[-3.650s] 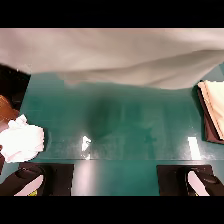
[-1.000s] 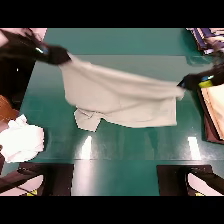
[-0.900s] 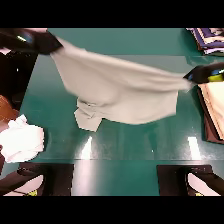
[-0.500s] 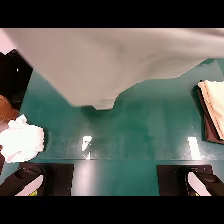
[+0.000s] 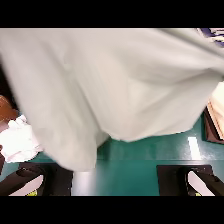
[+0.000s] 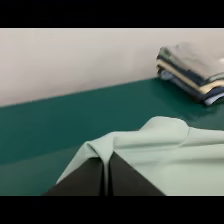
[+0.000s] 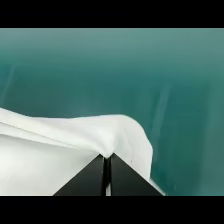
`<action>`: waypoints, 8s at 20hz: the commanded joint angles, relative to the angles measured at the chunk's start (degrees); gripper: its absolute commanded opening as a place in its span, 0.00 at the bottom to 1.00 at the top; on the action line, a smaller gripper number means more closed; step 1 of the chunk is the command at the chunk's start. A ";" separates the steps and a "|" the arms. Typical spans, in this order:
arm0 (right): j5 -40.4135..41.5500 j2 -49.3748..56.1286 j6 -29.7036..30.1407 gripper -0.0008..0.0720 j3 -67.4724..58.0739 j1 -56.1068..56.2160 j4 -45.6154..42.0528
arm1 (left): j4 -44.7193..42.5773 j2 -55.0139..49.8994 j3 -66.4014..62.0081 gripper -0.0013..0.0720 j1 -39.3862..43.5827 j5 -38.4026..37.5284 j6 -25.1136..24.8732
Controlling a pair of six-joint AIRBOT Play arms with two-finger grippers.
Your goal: Fold the shirts.
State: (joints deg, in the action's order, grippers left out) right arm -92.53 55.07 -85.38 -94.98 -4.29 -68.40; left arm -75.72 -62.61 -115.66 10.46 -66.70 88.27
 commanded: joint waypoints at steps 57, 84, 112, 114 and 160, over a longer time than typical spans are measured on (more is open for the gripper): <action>14.34 13.05 8.96 0.57 32.52 -3.32 11.96 | 27.06 15.65 96.06 0.63 11.32 11.17 13.55; 12.07 13.05 8.98 0.58 32.52 -6.84 11.78 | 18.10 15.65 86.95 0.05 11.15 23.23 18.99; 9.53 13.05 9.86 0.57 32.54 -11.87 11.91 | 27.19 15.65 97.29 0.99 0.87 12.48 13.64; 9.55 13.05 9.88 0.57 32.54 -11.87 11.91 | 27.96 15.65 97.96 0.99 2.80 15.56 13.70; 12.44 20.55 15.34 0.04 42.10 -1.18 10.45 | 12.39 15.74 74.29 0.05 -11.45 2.73 6.64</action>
State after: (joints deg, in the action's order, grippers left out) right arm -79.72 78.91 -70.39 -50.57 -5.56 -58.59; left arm -63.75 -46.96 -38.37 -0.97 -60.45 95.96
